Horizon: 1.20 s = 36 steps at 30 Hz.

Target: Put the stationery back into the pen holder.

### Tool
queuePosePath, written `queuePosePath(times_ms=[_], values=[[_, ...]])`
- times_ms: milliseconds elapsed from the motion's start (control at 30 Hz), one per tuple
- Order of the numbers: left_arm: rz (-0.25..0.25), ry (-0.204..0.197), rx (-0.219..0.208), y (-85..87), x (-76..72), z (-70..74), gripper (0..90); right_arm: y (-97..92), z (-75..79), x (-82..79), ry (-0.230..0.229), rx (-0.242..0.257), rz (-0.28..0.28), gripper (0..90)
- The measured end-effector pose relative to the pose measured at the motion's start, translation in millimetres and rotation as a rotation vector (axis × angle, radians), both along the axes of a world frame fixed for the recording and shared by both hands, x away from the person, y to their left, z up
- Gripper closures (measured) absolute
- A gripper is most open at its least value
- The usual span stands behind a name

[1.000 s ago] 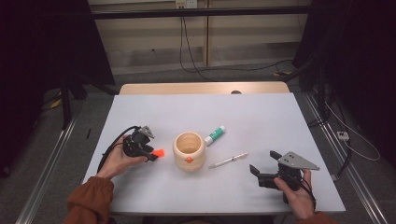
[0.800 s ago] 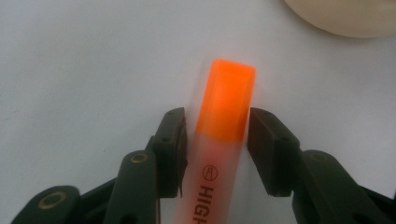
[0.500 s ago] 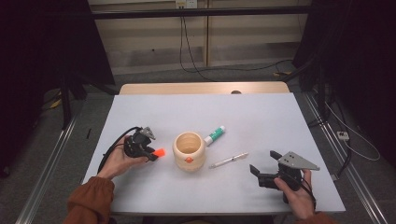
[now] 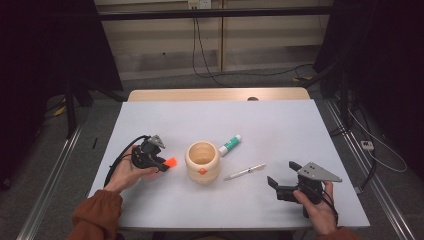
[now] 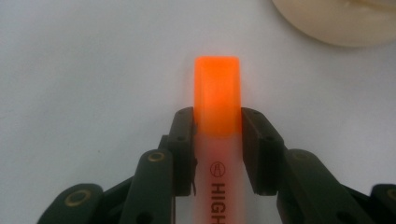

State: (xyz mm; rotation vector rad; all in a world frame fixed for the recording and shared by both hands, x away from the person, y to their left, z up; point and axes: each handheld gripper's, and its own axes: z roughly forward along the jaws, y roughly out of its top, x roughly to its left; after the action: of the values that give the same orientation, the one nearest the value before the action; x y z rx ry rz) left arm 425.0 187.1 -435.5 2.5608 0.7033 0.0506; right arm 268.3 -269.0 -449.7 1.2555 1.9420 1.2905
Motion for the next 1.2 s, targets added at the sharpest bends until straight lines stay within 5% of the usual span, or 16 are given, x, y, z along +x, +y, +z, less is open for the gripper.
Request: queuePosePath(times_ms=[367, 633, 1000, 1200], values=[[0.098, -0.097, -0.195, 11.2, -2.2, 17.5, 67.2, -0.3, -0.4, 0.8, 0.001, 0.001, -0.001, 6.1], [0.155, -0.129, -0.337, 12.5, -7.5, 27.8, 67.2, -1.1, -0.5, 1.2, 0.000, 0.003, -0.006, 6.1], [0.225, -0.267, -0.467, 16.1, -18.5, 44.0, 67.2, -0.8, -0.3, 0.9, -0.002, 0.002, -0.004, 6.1], [0.203, -0.341, -0.550, 11.0, -25.7, 49.9, 67.2, -0.7, -0.4, 1.0, -0.002, 0.002, -0.004, 6.1]])
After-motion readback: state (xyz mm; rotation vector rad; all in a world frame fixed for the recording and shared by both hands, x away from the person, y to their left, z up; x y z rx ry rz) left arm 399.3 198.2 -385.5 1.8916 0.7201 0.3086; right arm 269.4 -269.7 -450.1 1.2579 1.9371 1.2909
